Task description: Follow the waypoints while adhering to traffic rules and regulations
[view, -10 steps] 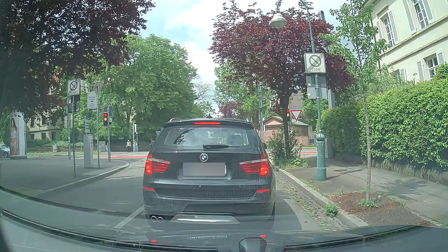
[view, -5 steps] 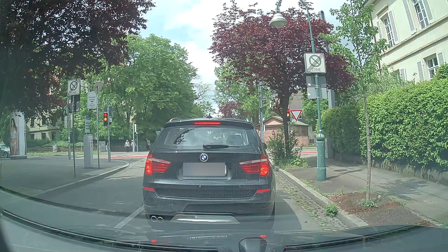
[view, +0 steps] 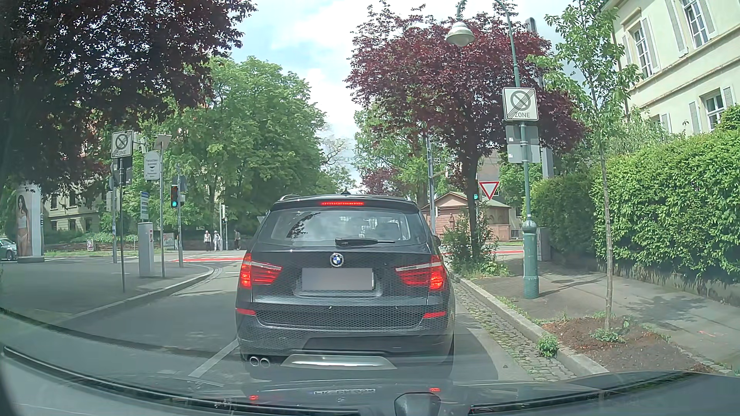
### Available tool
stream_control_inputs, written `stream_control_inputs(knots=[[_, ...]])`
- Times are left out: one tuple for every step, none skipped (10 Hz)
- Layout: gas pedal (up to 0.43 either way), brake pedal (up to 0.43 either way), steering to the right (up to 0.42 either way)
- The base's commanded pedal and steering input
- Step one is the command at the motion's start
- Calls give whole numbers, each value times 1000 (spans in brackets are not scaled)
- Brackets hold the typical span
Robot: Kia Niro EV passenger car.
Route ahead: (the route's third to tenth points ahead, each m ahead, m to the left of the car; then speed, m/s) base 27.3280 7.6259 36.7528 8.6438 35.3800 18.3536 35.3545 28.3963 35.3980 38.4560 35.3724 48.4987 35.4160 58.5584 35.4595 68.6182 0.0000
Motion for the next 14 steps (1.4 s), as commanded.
stream_control_inputs(knots=[[0, 274, -4], [0, 274, -4], [0, 274, -4], [0, 274, -4], [0, 274, -4], [0, 274, -4], [0, 274, -4], [0, 274, -4], [0, 274, -4], [0, 274, -4], [0, 274, -4], [0, 274, -4], [0, 262, -4], [0, 159, -4]])
